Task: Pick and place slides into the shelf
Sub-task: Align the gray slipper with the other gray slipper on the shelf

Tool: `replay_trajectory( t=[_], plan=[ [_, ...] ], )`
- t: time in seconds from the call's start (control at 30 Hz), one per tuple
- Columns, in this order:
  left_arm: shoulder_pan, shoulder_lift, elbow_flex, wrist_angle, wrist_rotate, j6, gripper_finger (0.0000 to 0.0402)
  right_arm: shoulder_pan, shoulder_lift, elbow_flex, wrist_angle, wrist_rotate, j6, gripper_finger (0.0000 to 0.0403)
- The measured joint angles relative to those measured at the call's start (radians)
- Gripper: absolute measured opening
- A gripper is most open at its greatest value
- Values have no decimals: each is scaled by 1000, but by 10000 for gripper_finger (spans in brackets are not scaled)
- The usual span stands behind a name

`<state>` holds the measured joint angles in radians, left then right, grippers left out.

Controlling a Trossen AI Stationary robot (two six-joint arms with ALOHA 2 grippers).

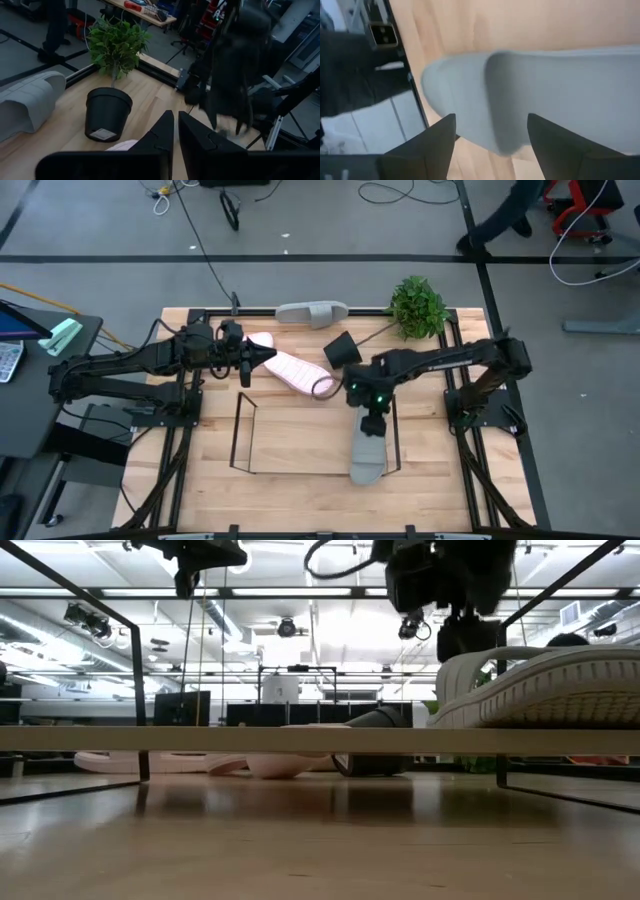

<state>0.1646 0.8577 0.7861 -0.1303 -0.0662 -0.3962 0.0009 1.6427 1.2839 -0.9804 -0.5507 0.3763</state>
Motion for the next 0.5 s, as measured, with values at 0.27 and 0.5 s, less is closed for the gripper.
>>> replay_trajectory(
  t=[0.27,0.5],
  plan=[
    [0,0,0,-18,0,-3,24,-104,-176,0,103,161,77,252],
    [0,0,0,-18,0,-4,34,-196,-285,0,371,361,84,252]
  ],
)
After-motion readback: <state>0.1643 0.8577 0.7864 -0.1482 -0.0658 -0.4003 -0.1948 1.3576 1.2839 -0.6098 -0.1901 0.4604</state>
